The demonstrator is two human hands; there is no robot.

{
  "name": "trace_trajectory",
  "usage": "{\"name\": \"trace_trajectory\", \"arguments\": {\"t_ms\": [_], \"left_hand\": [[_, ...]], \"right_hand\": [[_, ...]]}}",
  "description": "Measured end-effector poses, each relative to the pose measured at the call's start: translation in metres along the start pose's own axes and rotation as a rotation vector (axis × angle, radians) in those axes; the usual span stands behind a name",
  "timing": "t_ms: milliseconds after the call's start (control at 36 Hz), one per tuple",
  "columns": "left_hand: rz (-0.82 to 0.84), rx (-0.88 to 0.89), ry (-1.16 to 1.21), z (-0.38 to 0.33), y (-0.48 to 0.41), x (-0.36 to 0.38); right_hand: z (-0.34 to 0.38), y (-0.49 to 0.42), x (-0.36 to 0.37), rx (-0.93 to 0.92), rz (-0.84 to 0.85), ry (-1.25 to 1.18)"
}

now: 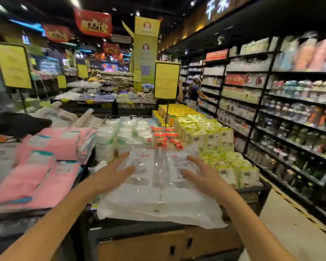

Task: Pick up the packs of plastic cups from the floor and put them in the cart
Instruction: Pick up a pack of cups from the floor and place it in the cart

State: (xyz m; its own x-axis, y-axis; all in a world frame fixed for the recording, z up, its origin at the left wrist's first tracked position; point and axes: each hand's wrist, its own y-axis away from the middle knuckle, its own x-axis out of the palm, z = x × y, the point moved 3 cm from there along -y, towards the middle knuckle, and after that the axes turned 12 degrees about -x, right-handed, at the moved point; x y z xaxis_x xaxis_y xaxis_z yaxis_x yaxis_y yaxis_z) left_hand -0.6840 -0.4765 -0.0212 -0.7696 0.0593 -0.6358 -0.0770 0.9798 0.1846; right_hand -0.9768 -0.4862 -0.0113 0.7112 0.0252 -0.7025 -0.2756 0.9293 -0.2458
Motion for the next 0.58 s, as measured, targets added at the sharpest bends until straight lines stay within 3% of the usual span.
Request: {"name": "trace_trajectory", "arguments": {"t_ms": [333,583], "left_hand": [[-0.287,-0.277,-0.038,0.159,0.038,-0.165],[-0.490,-0.529,0.051,0.296,0.094,-0.258]], "right_hand": [[0.134,-0.103,0.181,-0.240,0.224,-0.054],[0.245,-0.157,0.339,-0.463,0.489,-0.121]]}}
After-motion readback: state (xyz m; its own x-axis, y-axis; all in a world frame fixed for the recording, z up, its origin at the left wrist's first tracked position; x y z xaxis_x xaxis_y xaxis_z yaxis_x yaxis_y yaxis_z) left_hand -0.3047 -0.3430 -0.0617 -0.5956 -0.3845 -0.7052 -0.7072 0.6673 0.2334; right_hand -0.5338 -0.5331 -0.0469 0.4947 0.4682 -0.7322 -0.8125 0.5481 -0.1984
